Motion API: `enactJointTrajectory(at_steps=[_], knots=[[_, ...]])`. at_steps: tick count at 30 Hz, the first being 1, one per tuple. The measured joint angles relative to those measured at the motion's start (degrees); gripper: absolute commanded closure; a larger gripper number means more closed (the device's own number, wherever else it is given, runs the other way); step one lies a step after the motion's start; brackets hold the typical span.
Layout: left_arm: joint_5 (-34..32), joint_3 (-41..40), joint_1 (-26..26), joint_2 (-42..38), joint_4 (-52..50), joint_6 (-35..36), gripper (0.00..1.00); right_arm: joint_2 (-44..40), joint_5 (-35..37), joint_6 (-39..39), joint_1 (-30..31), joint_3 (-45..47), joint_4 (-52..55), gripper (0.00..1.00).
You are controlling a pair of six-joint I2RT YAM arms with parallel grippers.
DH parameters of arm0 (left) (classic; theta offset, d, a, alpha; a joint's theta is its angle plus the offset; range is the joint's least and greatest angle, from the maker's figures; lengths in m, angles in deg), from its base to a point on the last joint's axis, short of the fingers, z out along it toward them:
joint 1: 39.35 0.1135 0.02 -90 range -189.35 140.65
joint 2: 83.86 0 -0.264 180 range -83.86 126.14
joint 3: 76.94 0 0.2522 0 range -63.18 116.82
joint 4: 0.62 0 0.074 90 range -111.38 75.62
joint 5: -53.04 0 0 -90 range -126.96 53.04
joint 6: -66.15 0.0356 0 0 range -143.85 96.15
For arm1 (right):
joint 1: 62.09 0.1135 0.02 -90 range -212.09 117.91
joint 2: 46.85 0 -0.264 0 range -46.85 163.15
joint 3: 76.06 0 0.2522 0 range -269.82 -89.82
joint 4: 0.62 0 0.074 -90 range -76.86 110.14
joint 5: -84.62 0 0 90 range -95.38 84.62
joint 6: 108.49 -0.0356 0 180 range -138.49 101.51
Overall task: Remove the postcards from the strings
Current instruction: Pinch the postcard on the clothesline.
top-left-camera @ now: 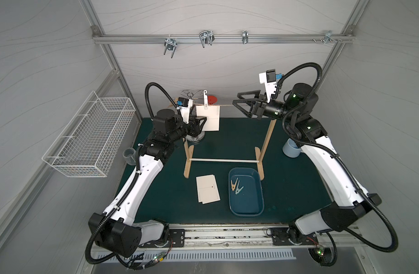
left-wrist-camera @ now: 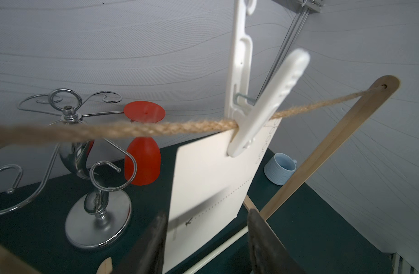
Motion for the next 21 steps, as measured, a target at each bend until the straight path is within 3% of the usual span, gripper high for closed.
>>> enactJointTrajectory(at_steps=[21], knots=[[8.0,0.0,2.8,3.9,1.3,-1.9,0.44,9.8,-3.6,-1.2,-0.3,-12.3,-0.1,0.25]])
